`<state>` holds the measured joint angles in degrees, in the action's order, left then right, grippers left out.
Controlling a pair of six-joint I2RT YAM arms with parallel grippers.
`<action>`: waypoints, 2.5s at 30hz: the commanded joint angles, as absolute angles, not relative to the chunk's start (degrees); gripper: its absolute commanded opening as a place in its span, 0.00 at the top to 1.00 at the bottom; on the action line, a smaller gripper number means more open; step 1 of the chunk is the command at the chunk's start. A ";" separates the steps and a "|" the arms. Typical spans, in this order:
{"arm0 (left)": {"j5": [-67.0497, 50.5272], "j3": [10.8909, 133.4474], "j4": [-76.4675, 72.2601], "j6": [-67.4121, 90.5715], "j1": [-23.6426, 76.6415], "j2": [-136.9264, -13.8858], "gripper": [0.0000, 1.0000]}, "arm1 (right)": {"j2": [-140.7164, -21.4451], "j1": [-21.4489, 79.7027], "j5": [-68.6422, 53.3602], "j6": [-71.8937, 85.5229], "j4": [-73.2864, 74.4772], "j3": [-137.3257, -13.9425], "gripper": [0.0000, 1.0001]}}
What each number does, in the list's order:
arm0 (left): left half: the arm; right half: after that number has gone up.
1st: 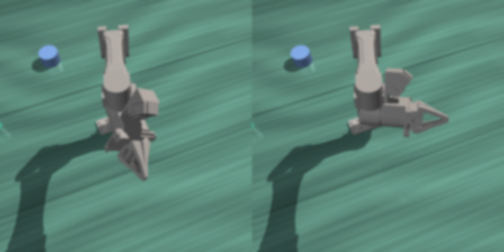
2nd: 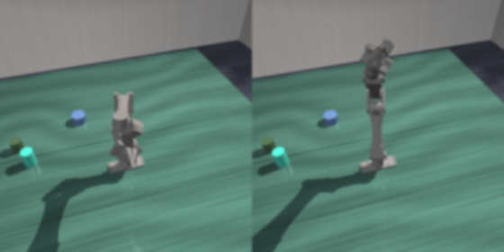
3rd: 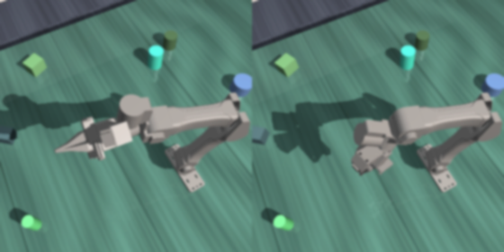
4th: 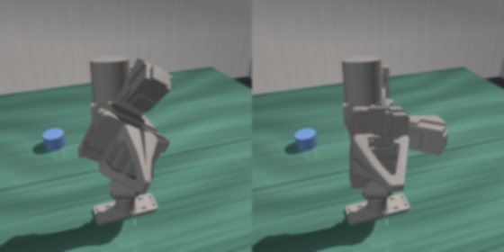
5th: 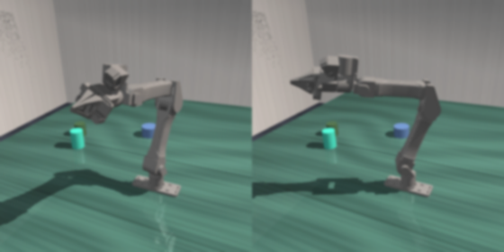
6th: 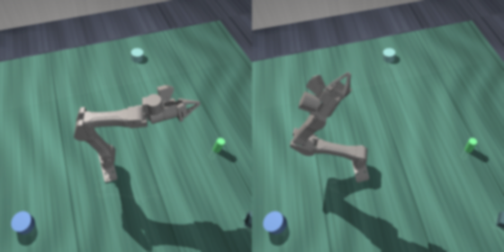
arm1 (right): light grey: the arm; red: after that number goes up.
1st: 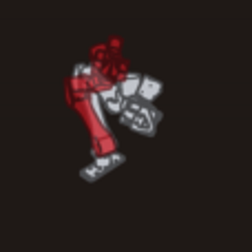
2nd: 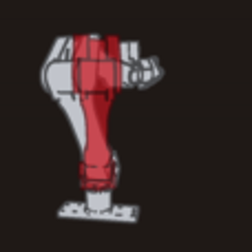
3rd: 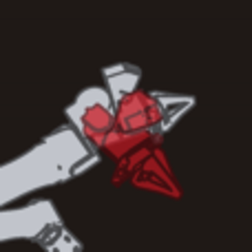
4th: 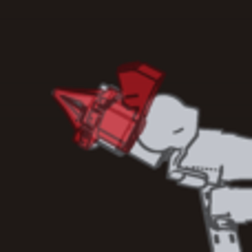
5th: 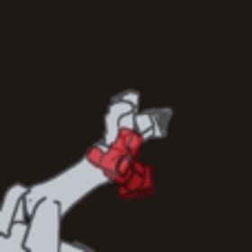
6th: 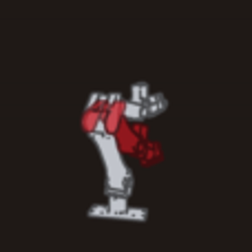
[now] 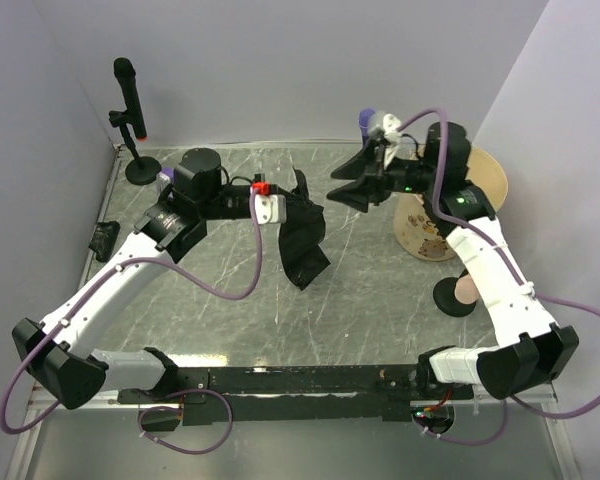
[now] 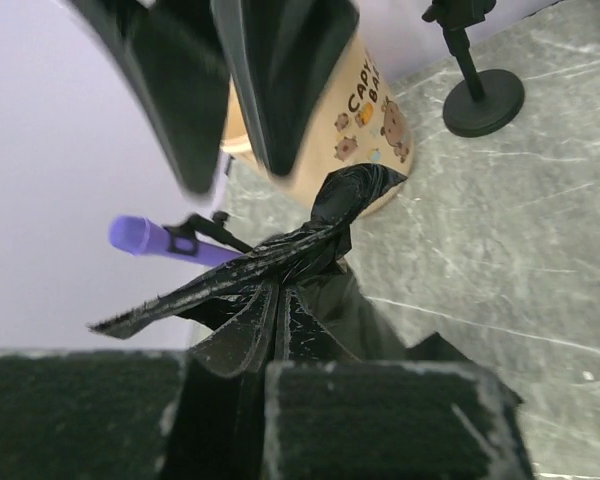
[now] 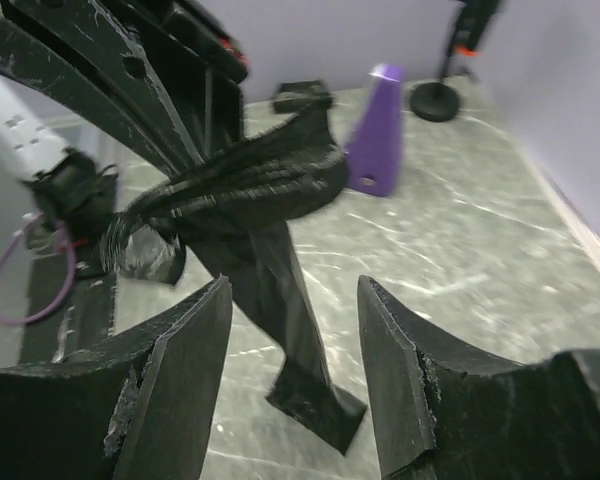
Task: Put the trash bags into the trash bin
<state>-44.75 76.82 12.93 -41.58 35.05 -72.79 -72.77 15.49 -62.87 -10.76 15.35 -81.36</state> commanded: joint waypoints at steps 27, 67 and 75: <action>-37.88 76.03 9.41 -45.70 40.61 -70.14 0.99 | -73.47 24.79 -64.51 -15.91 13.45 -81.91 0.64; -35.51 74.36 6.33 -41.75 39.55 -69.43 0.99 | -78.57 22.32 -68.38 -4.31 5.81 -84.11 0.50; -35.77 74.71 6.06 -41.04 39.55 -70.31 0.99 | -79.45 22.85 -68.38 -3.87 4.48 -84.55 0.58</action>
<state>-33.76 73.56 8.99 -42.26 39.64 -70.11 -78.78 22.26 -66.89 -4.08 8.03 -81.76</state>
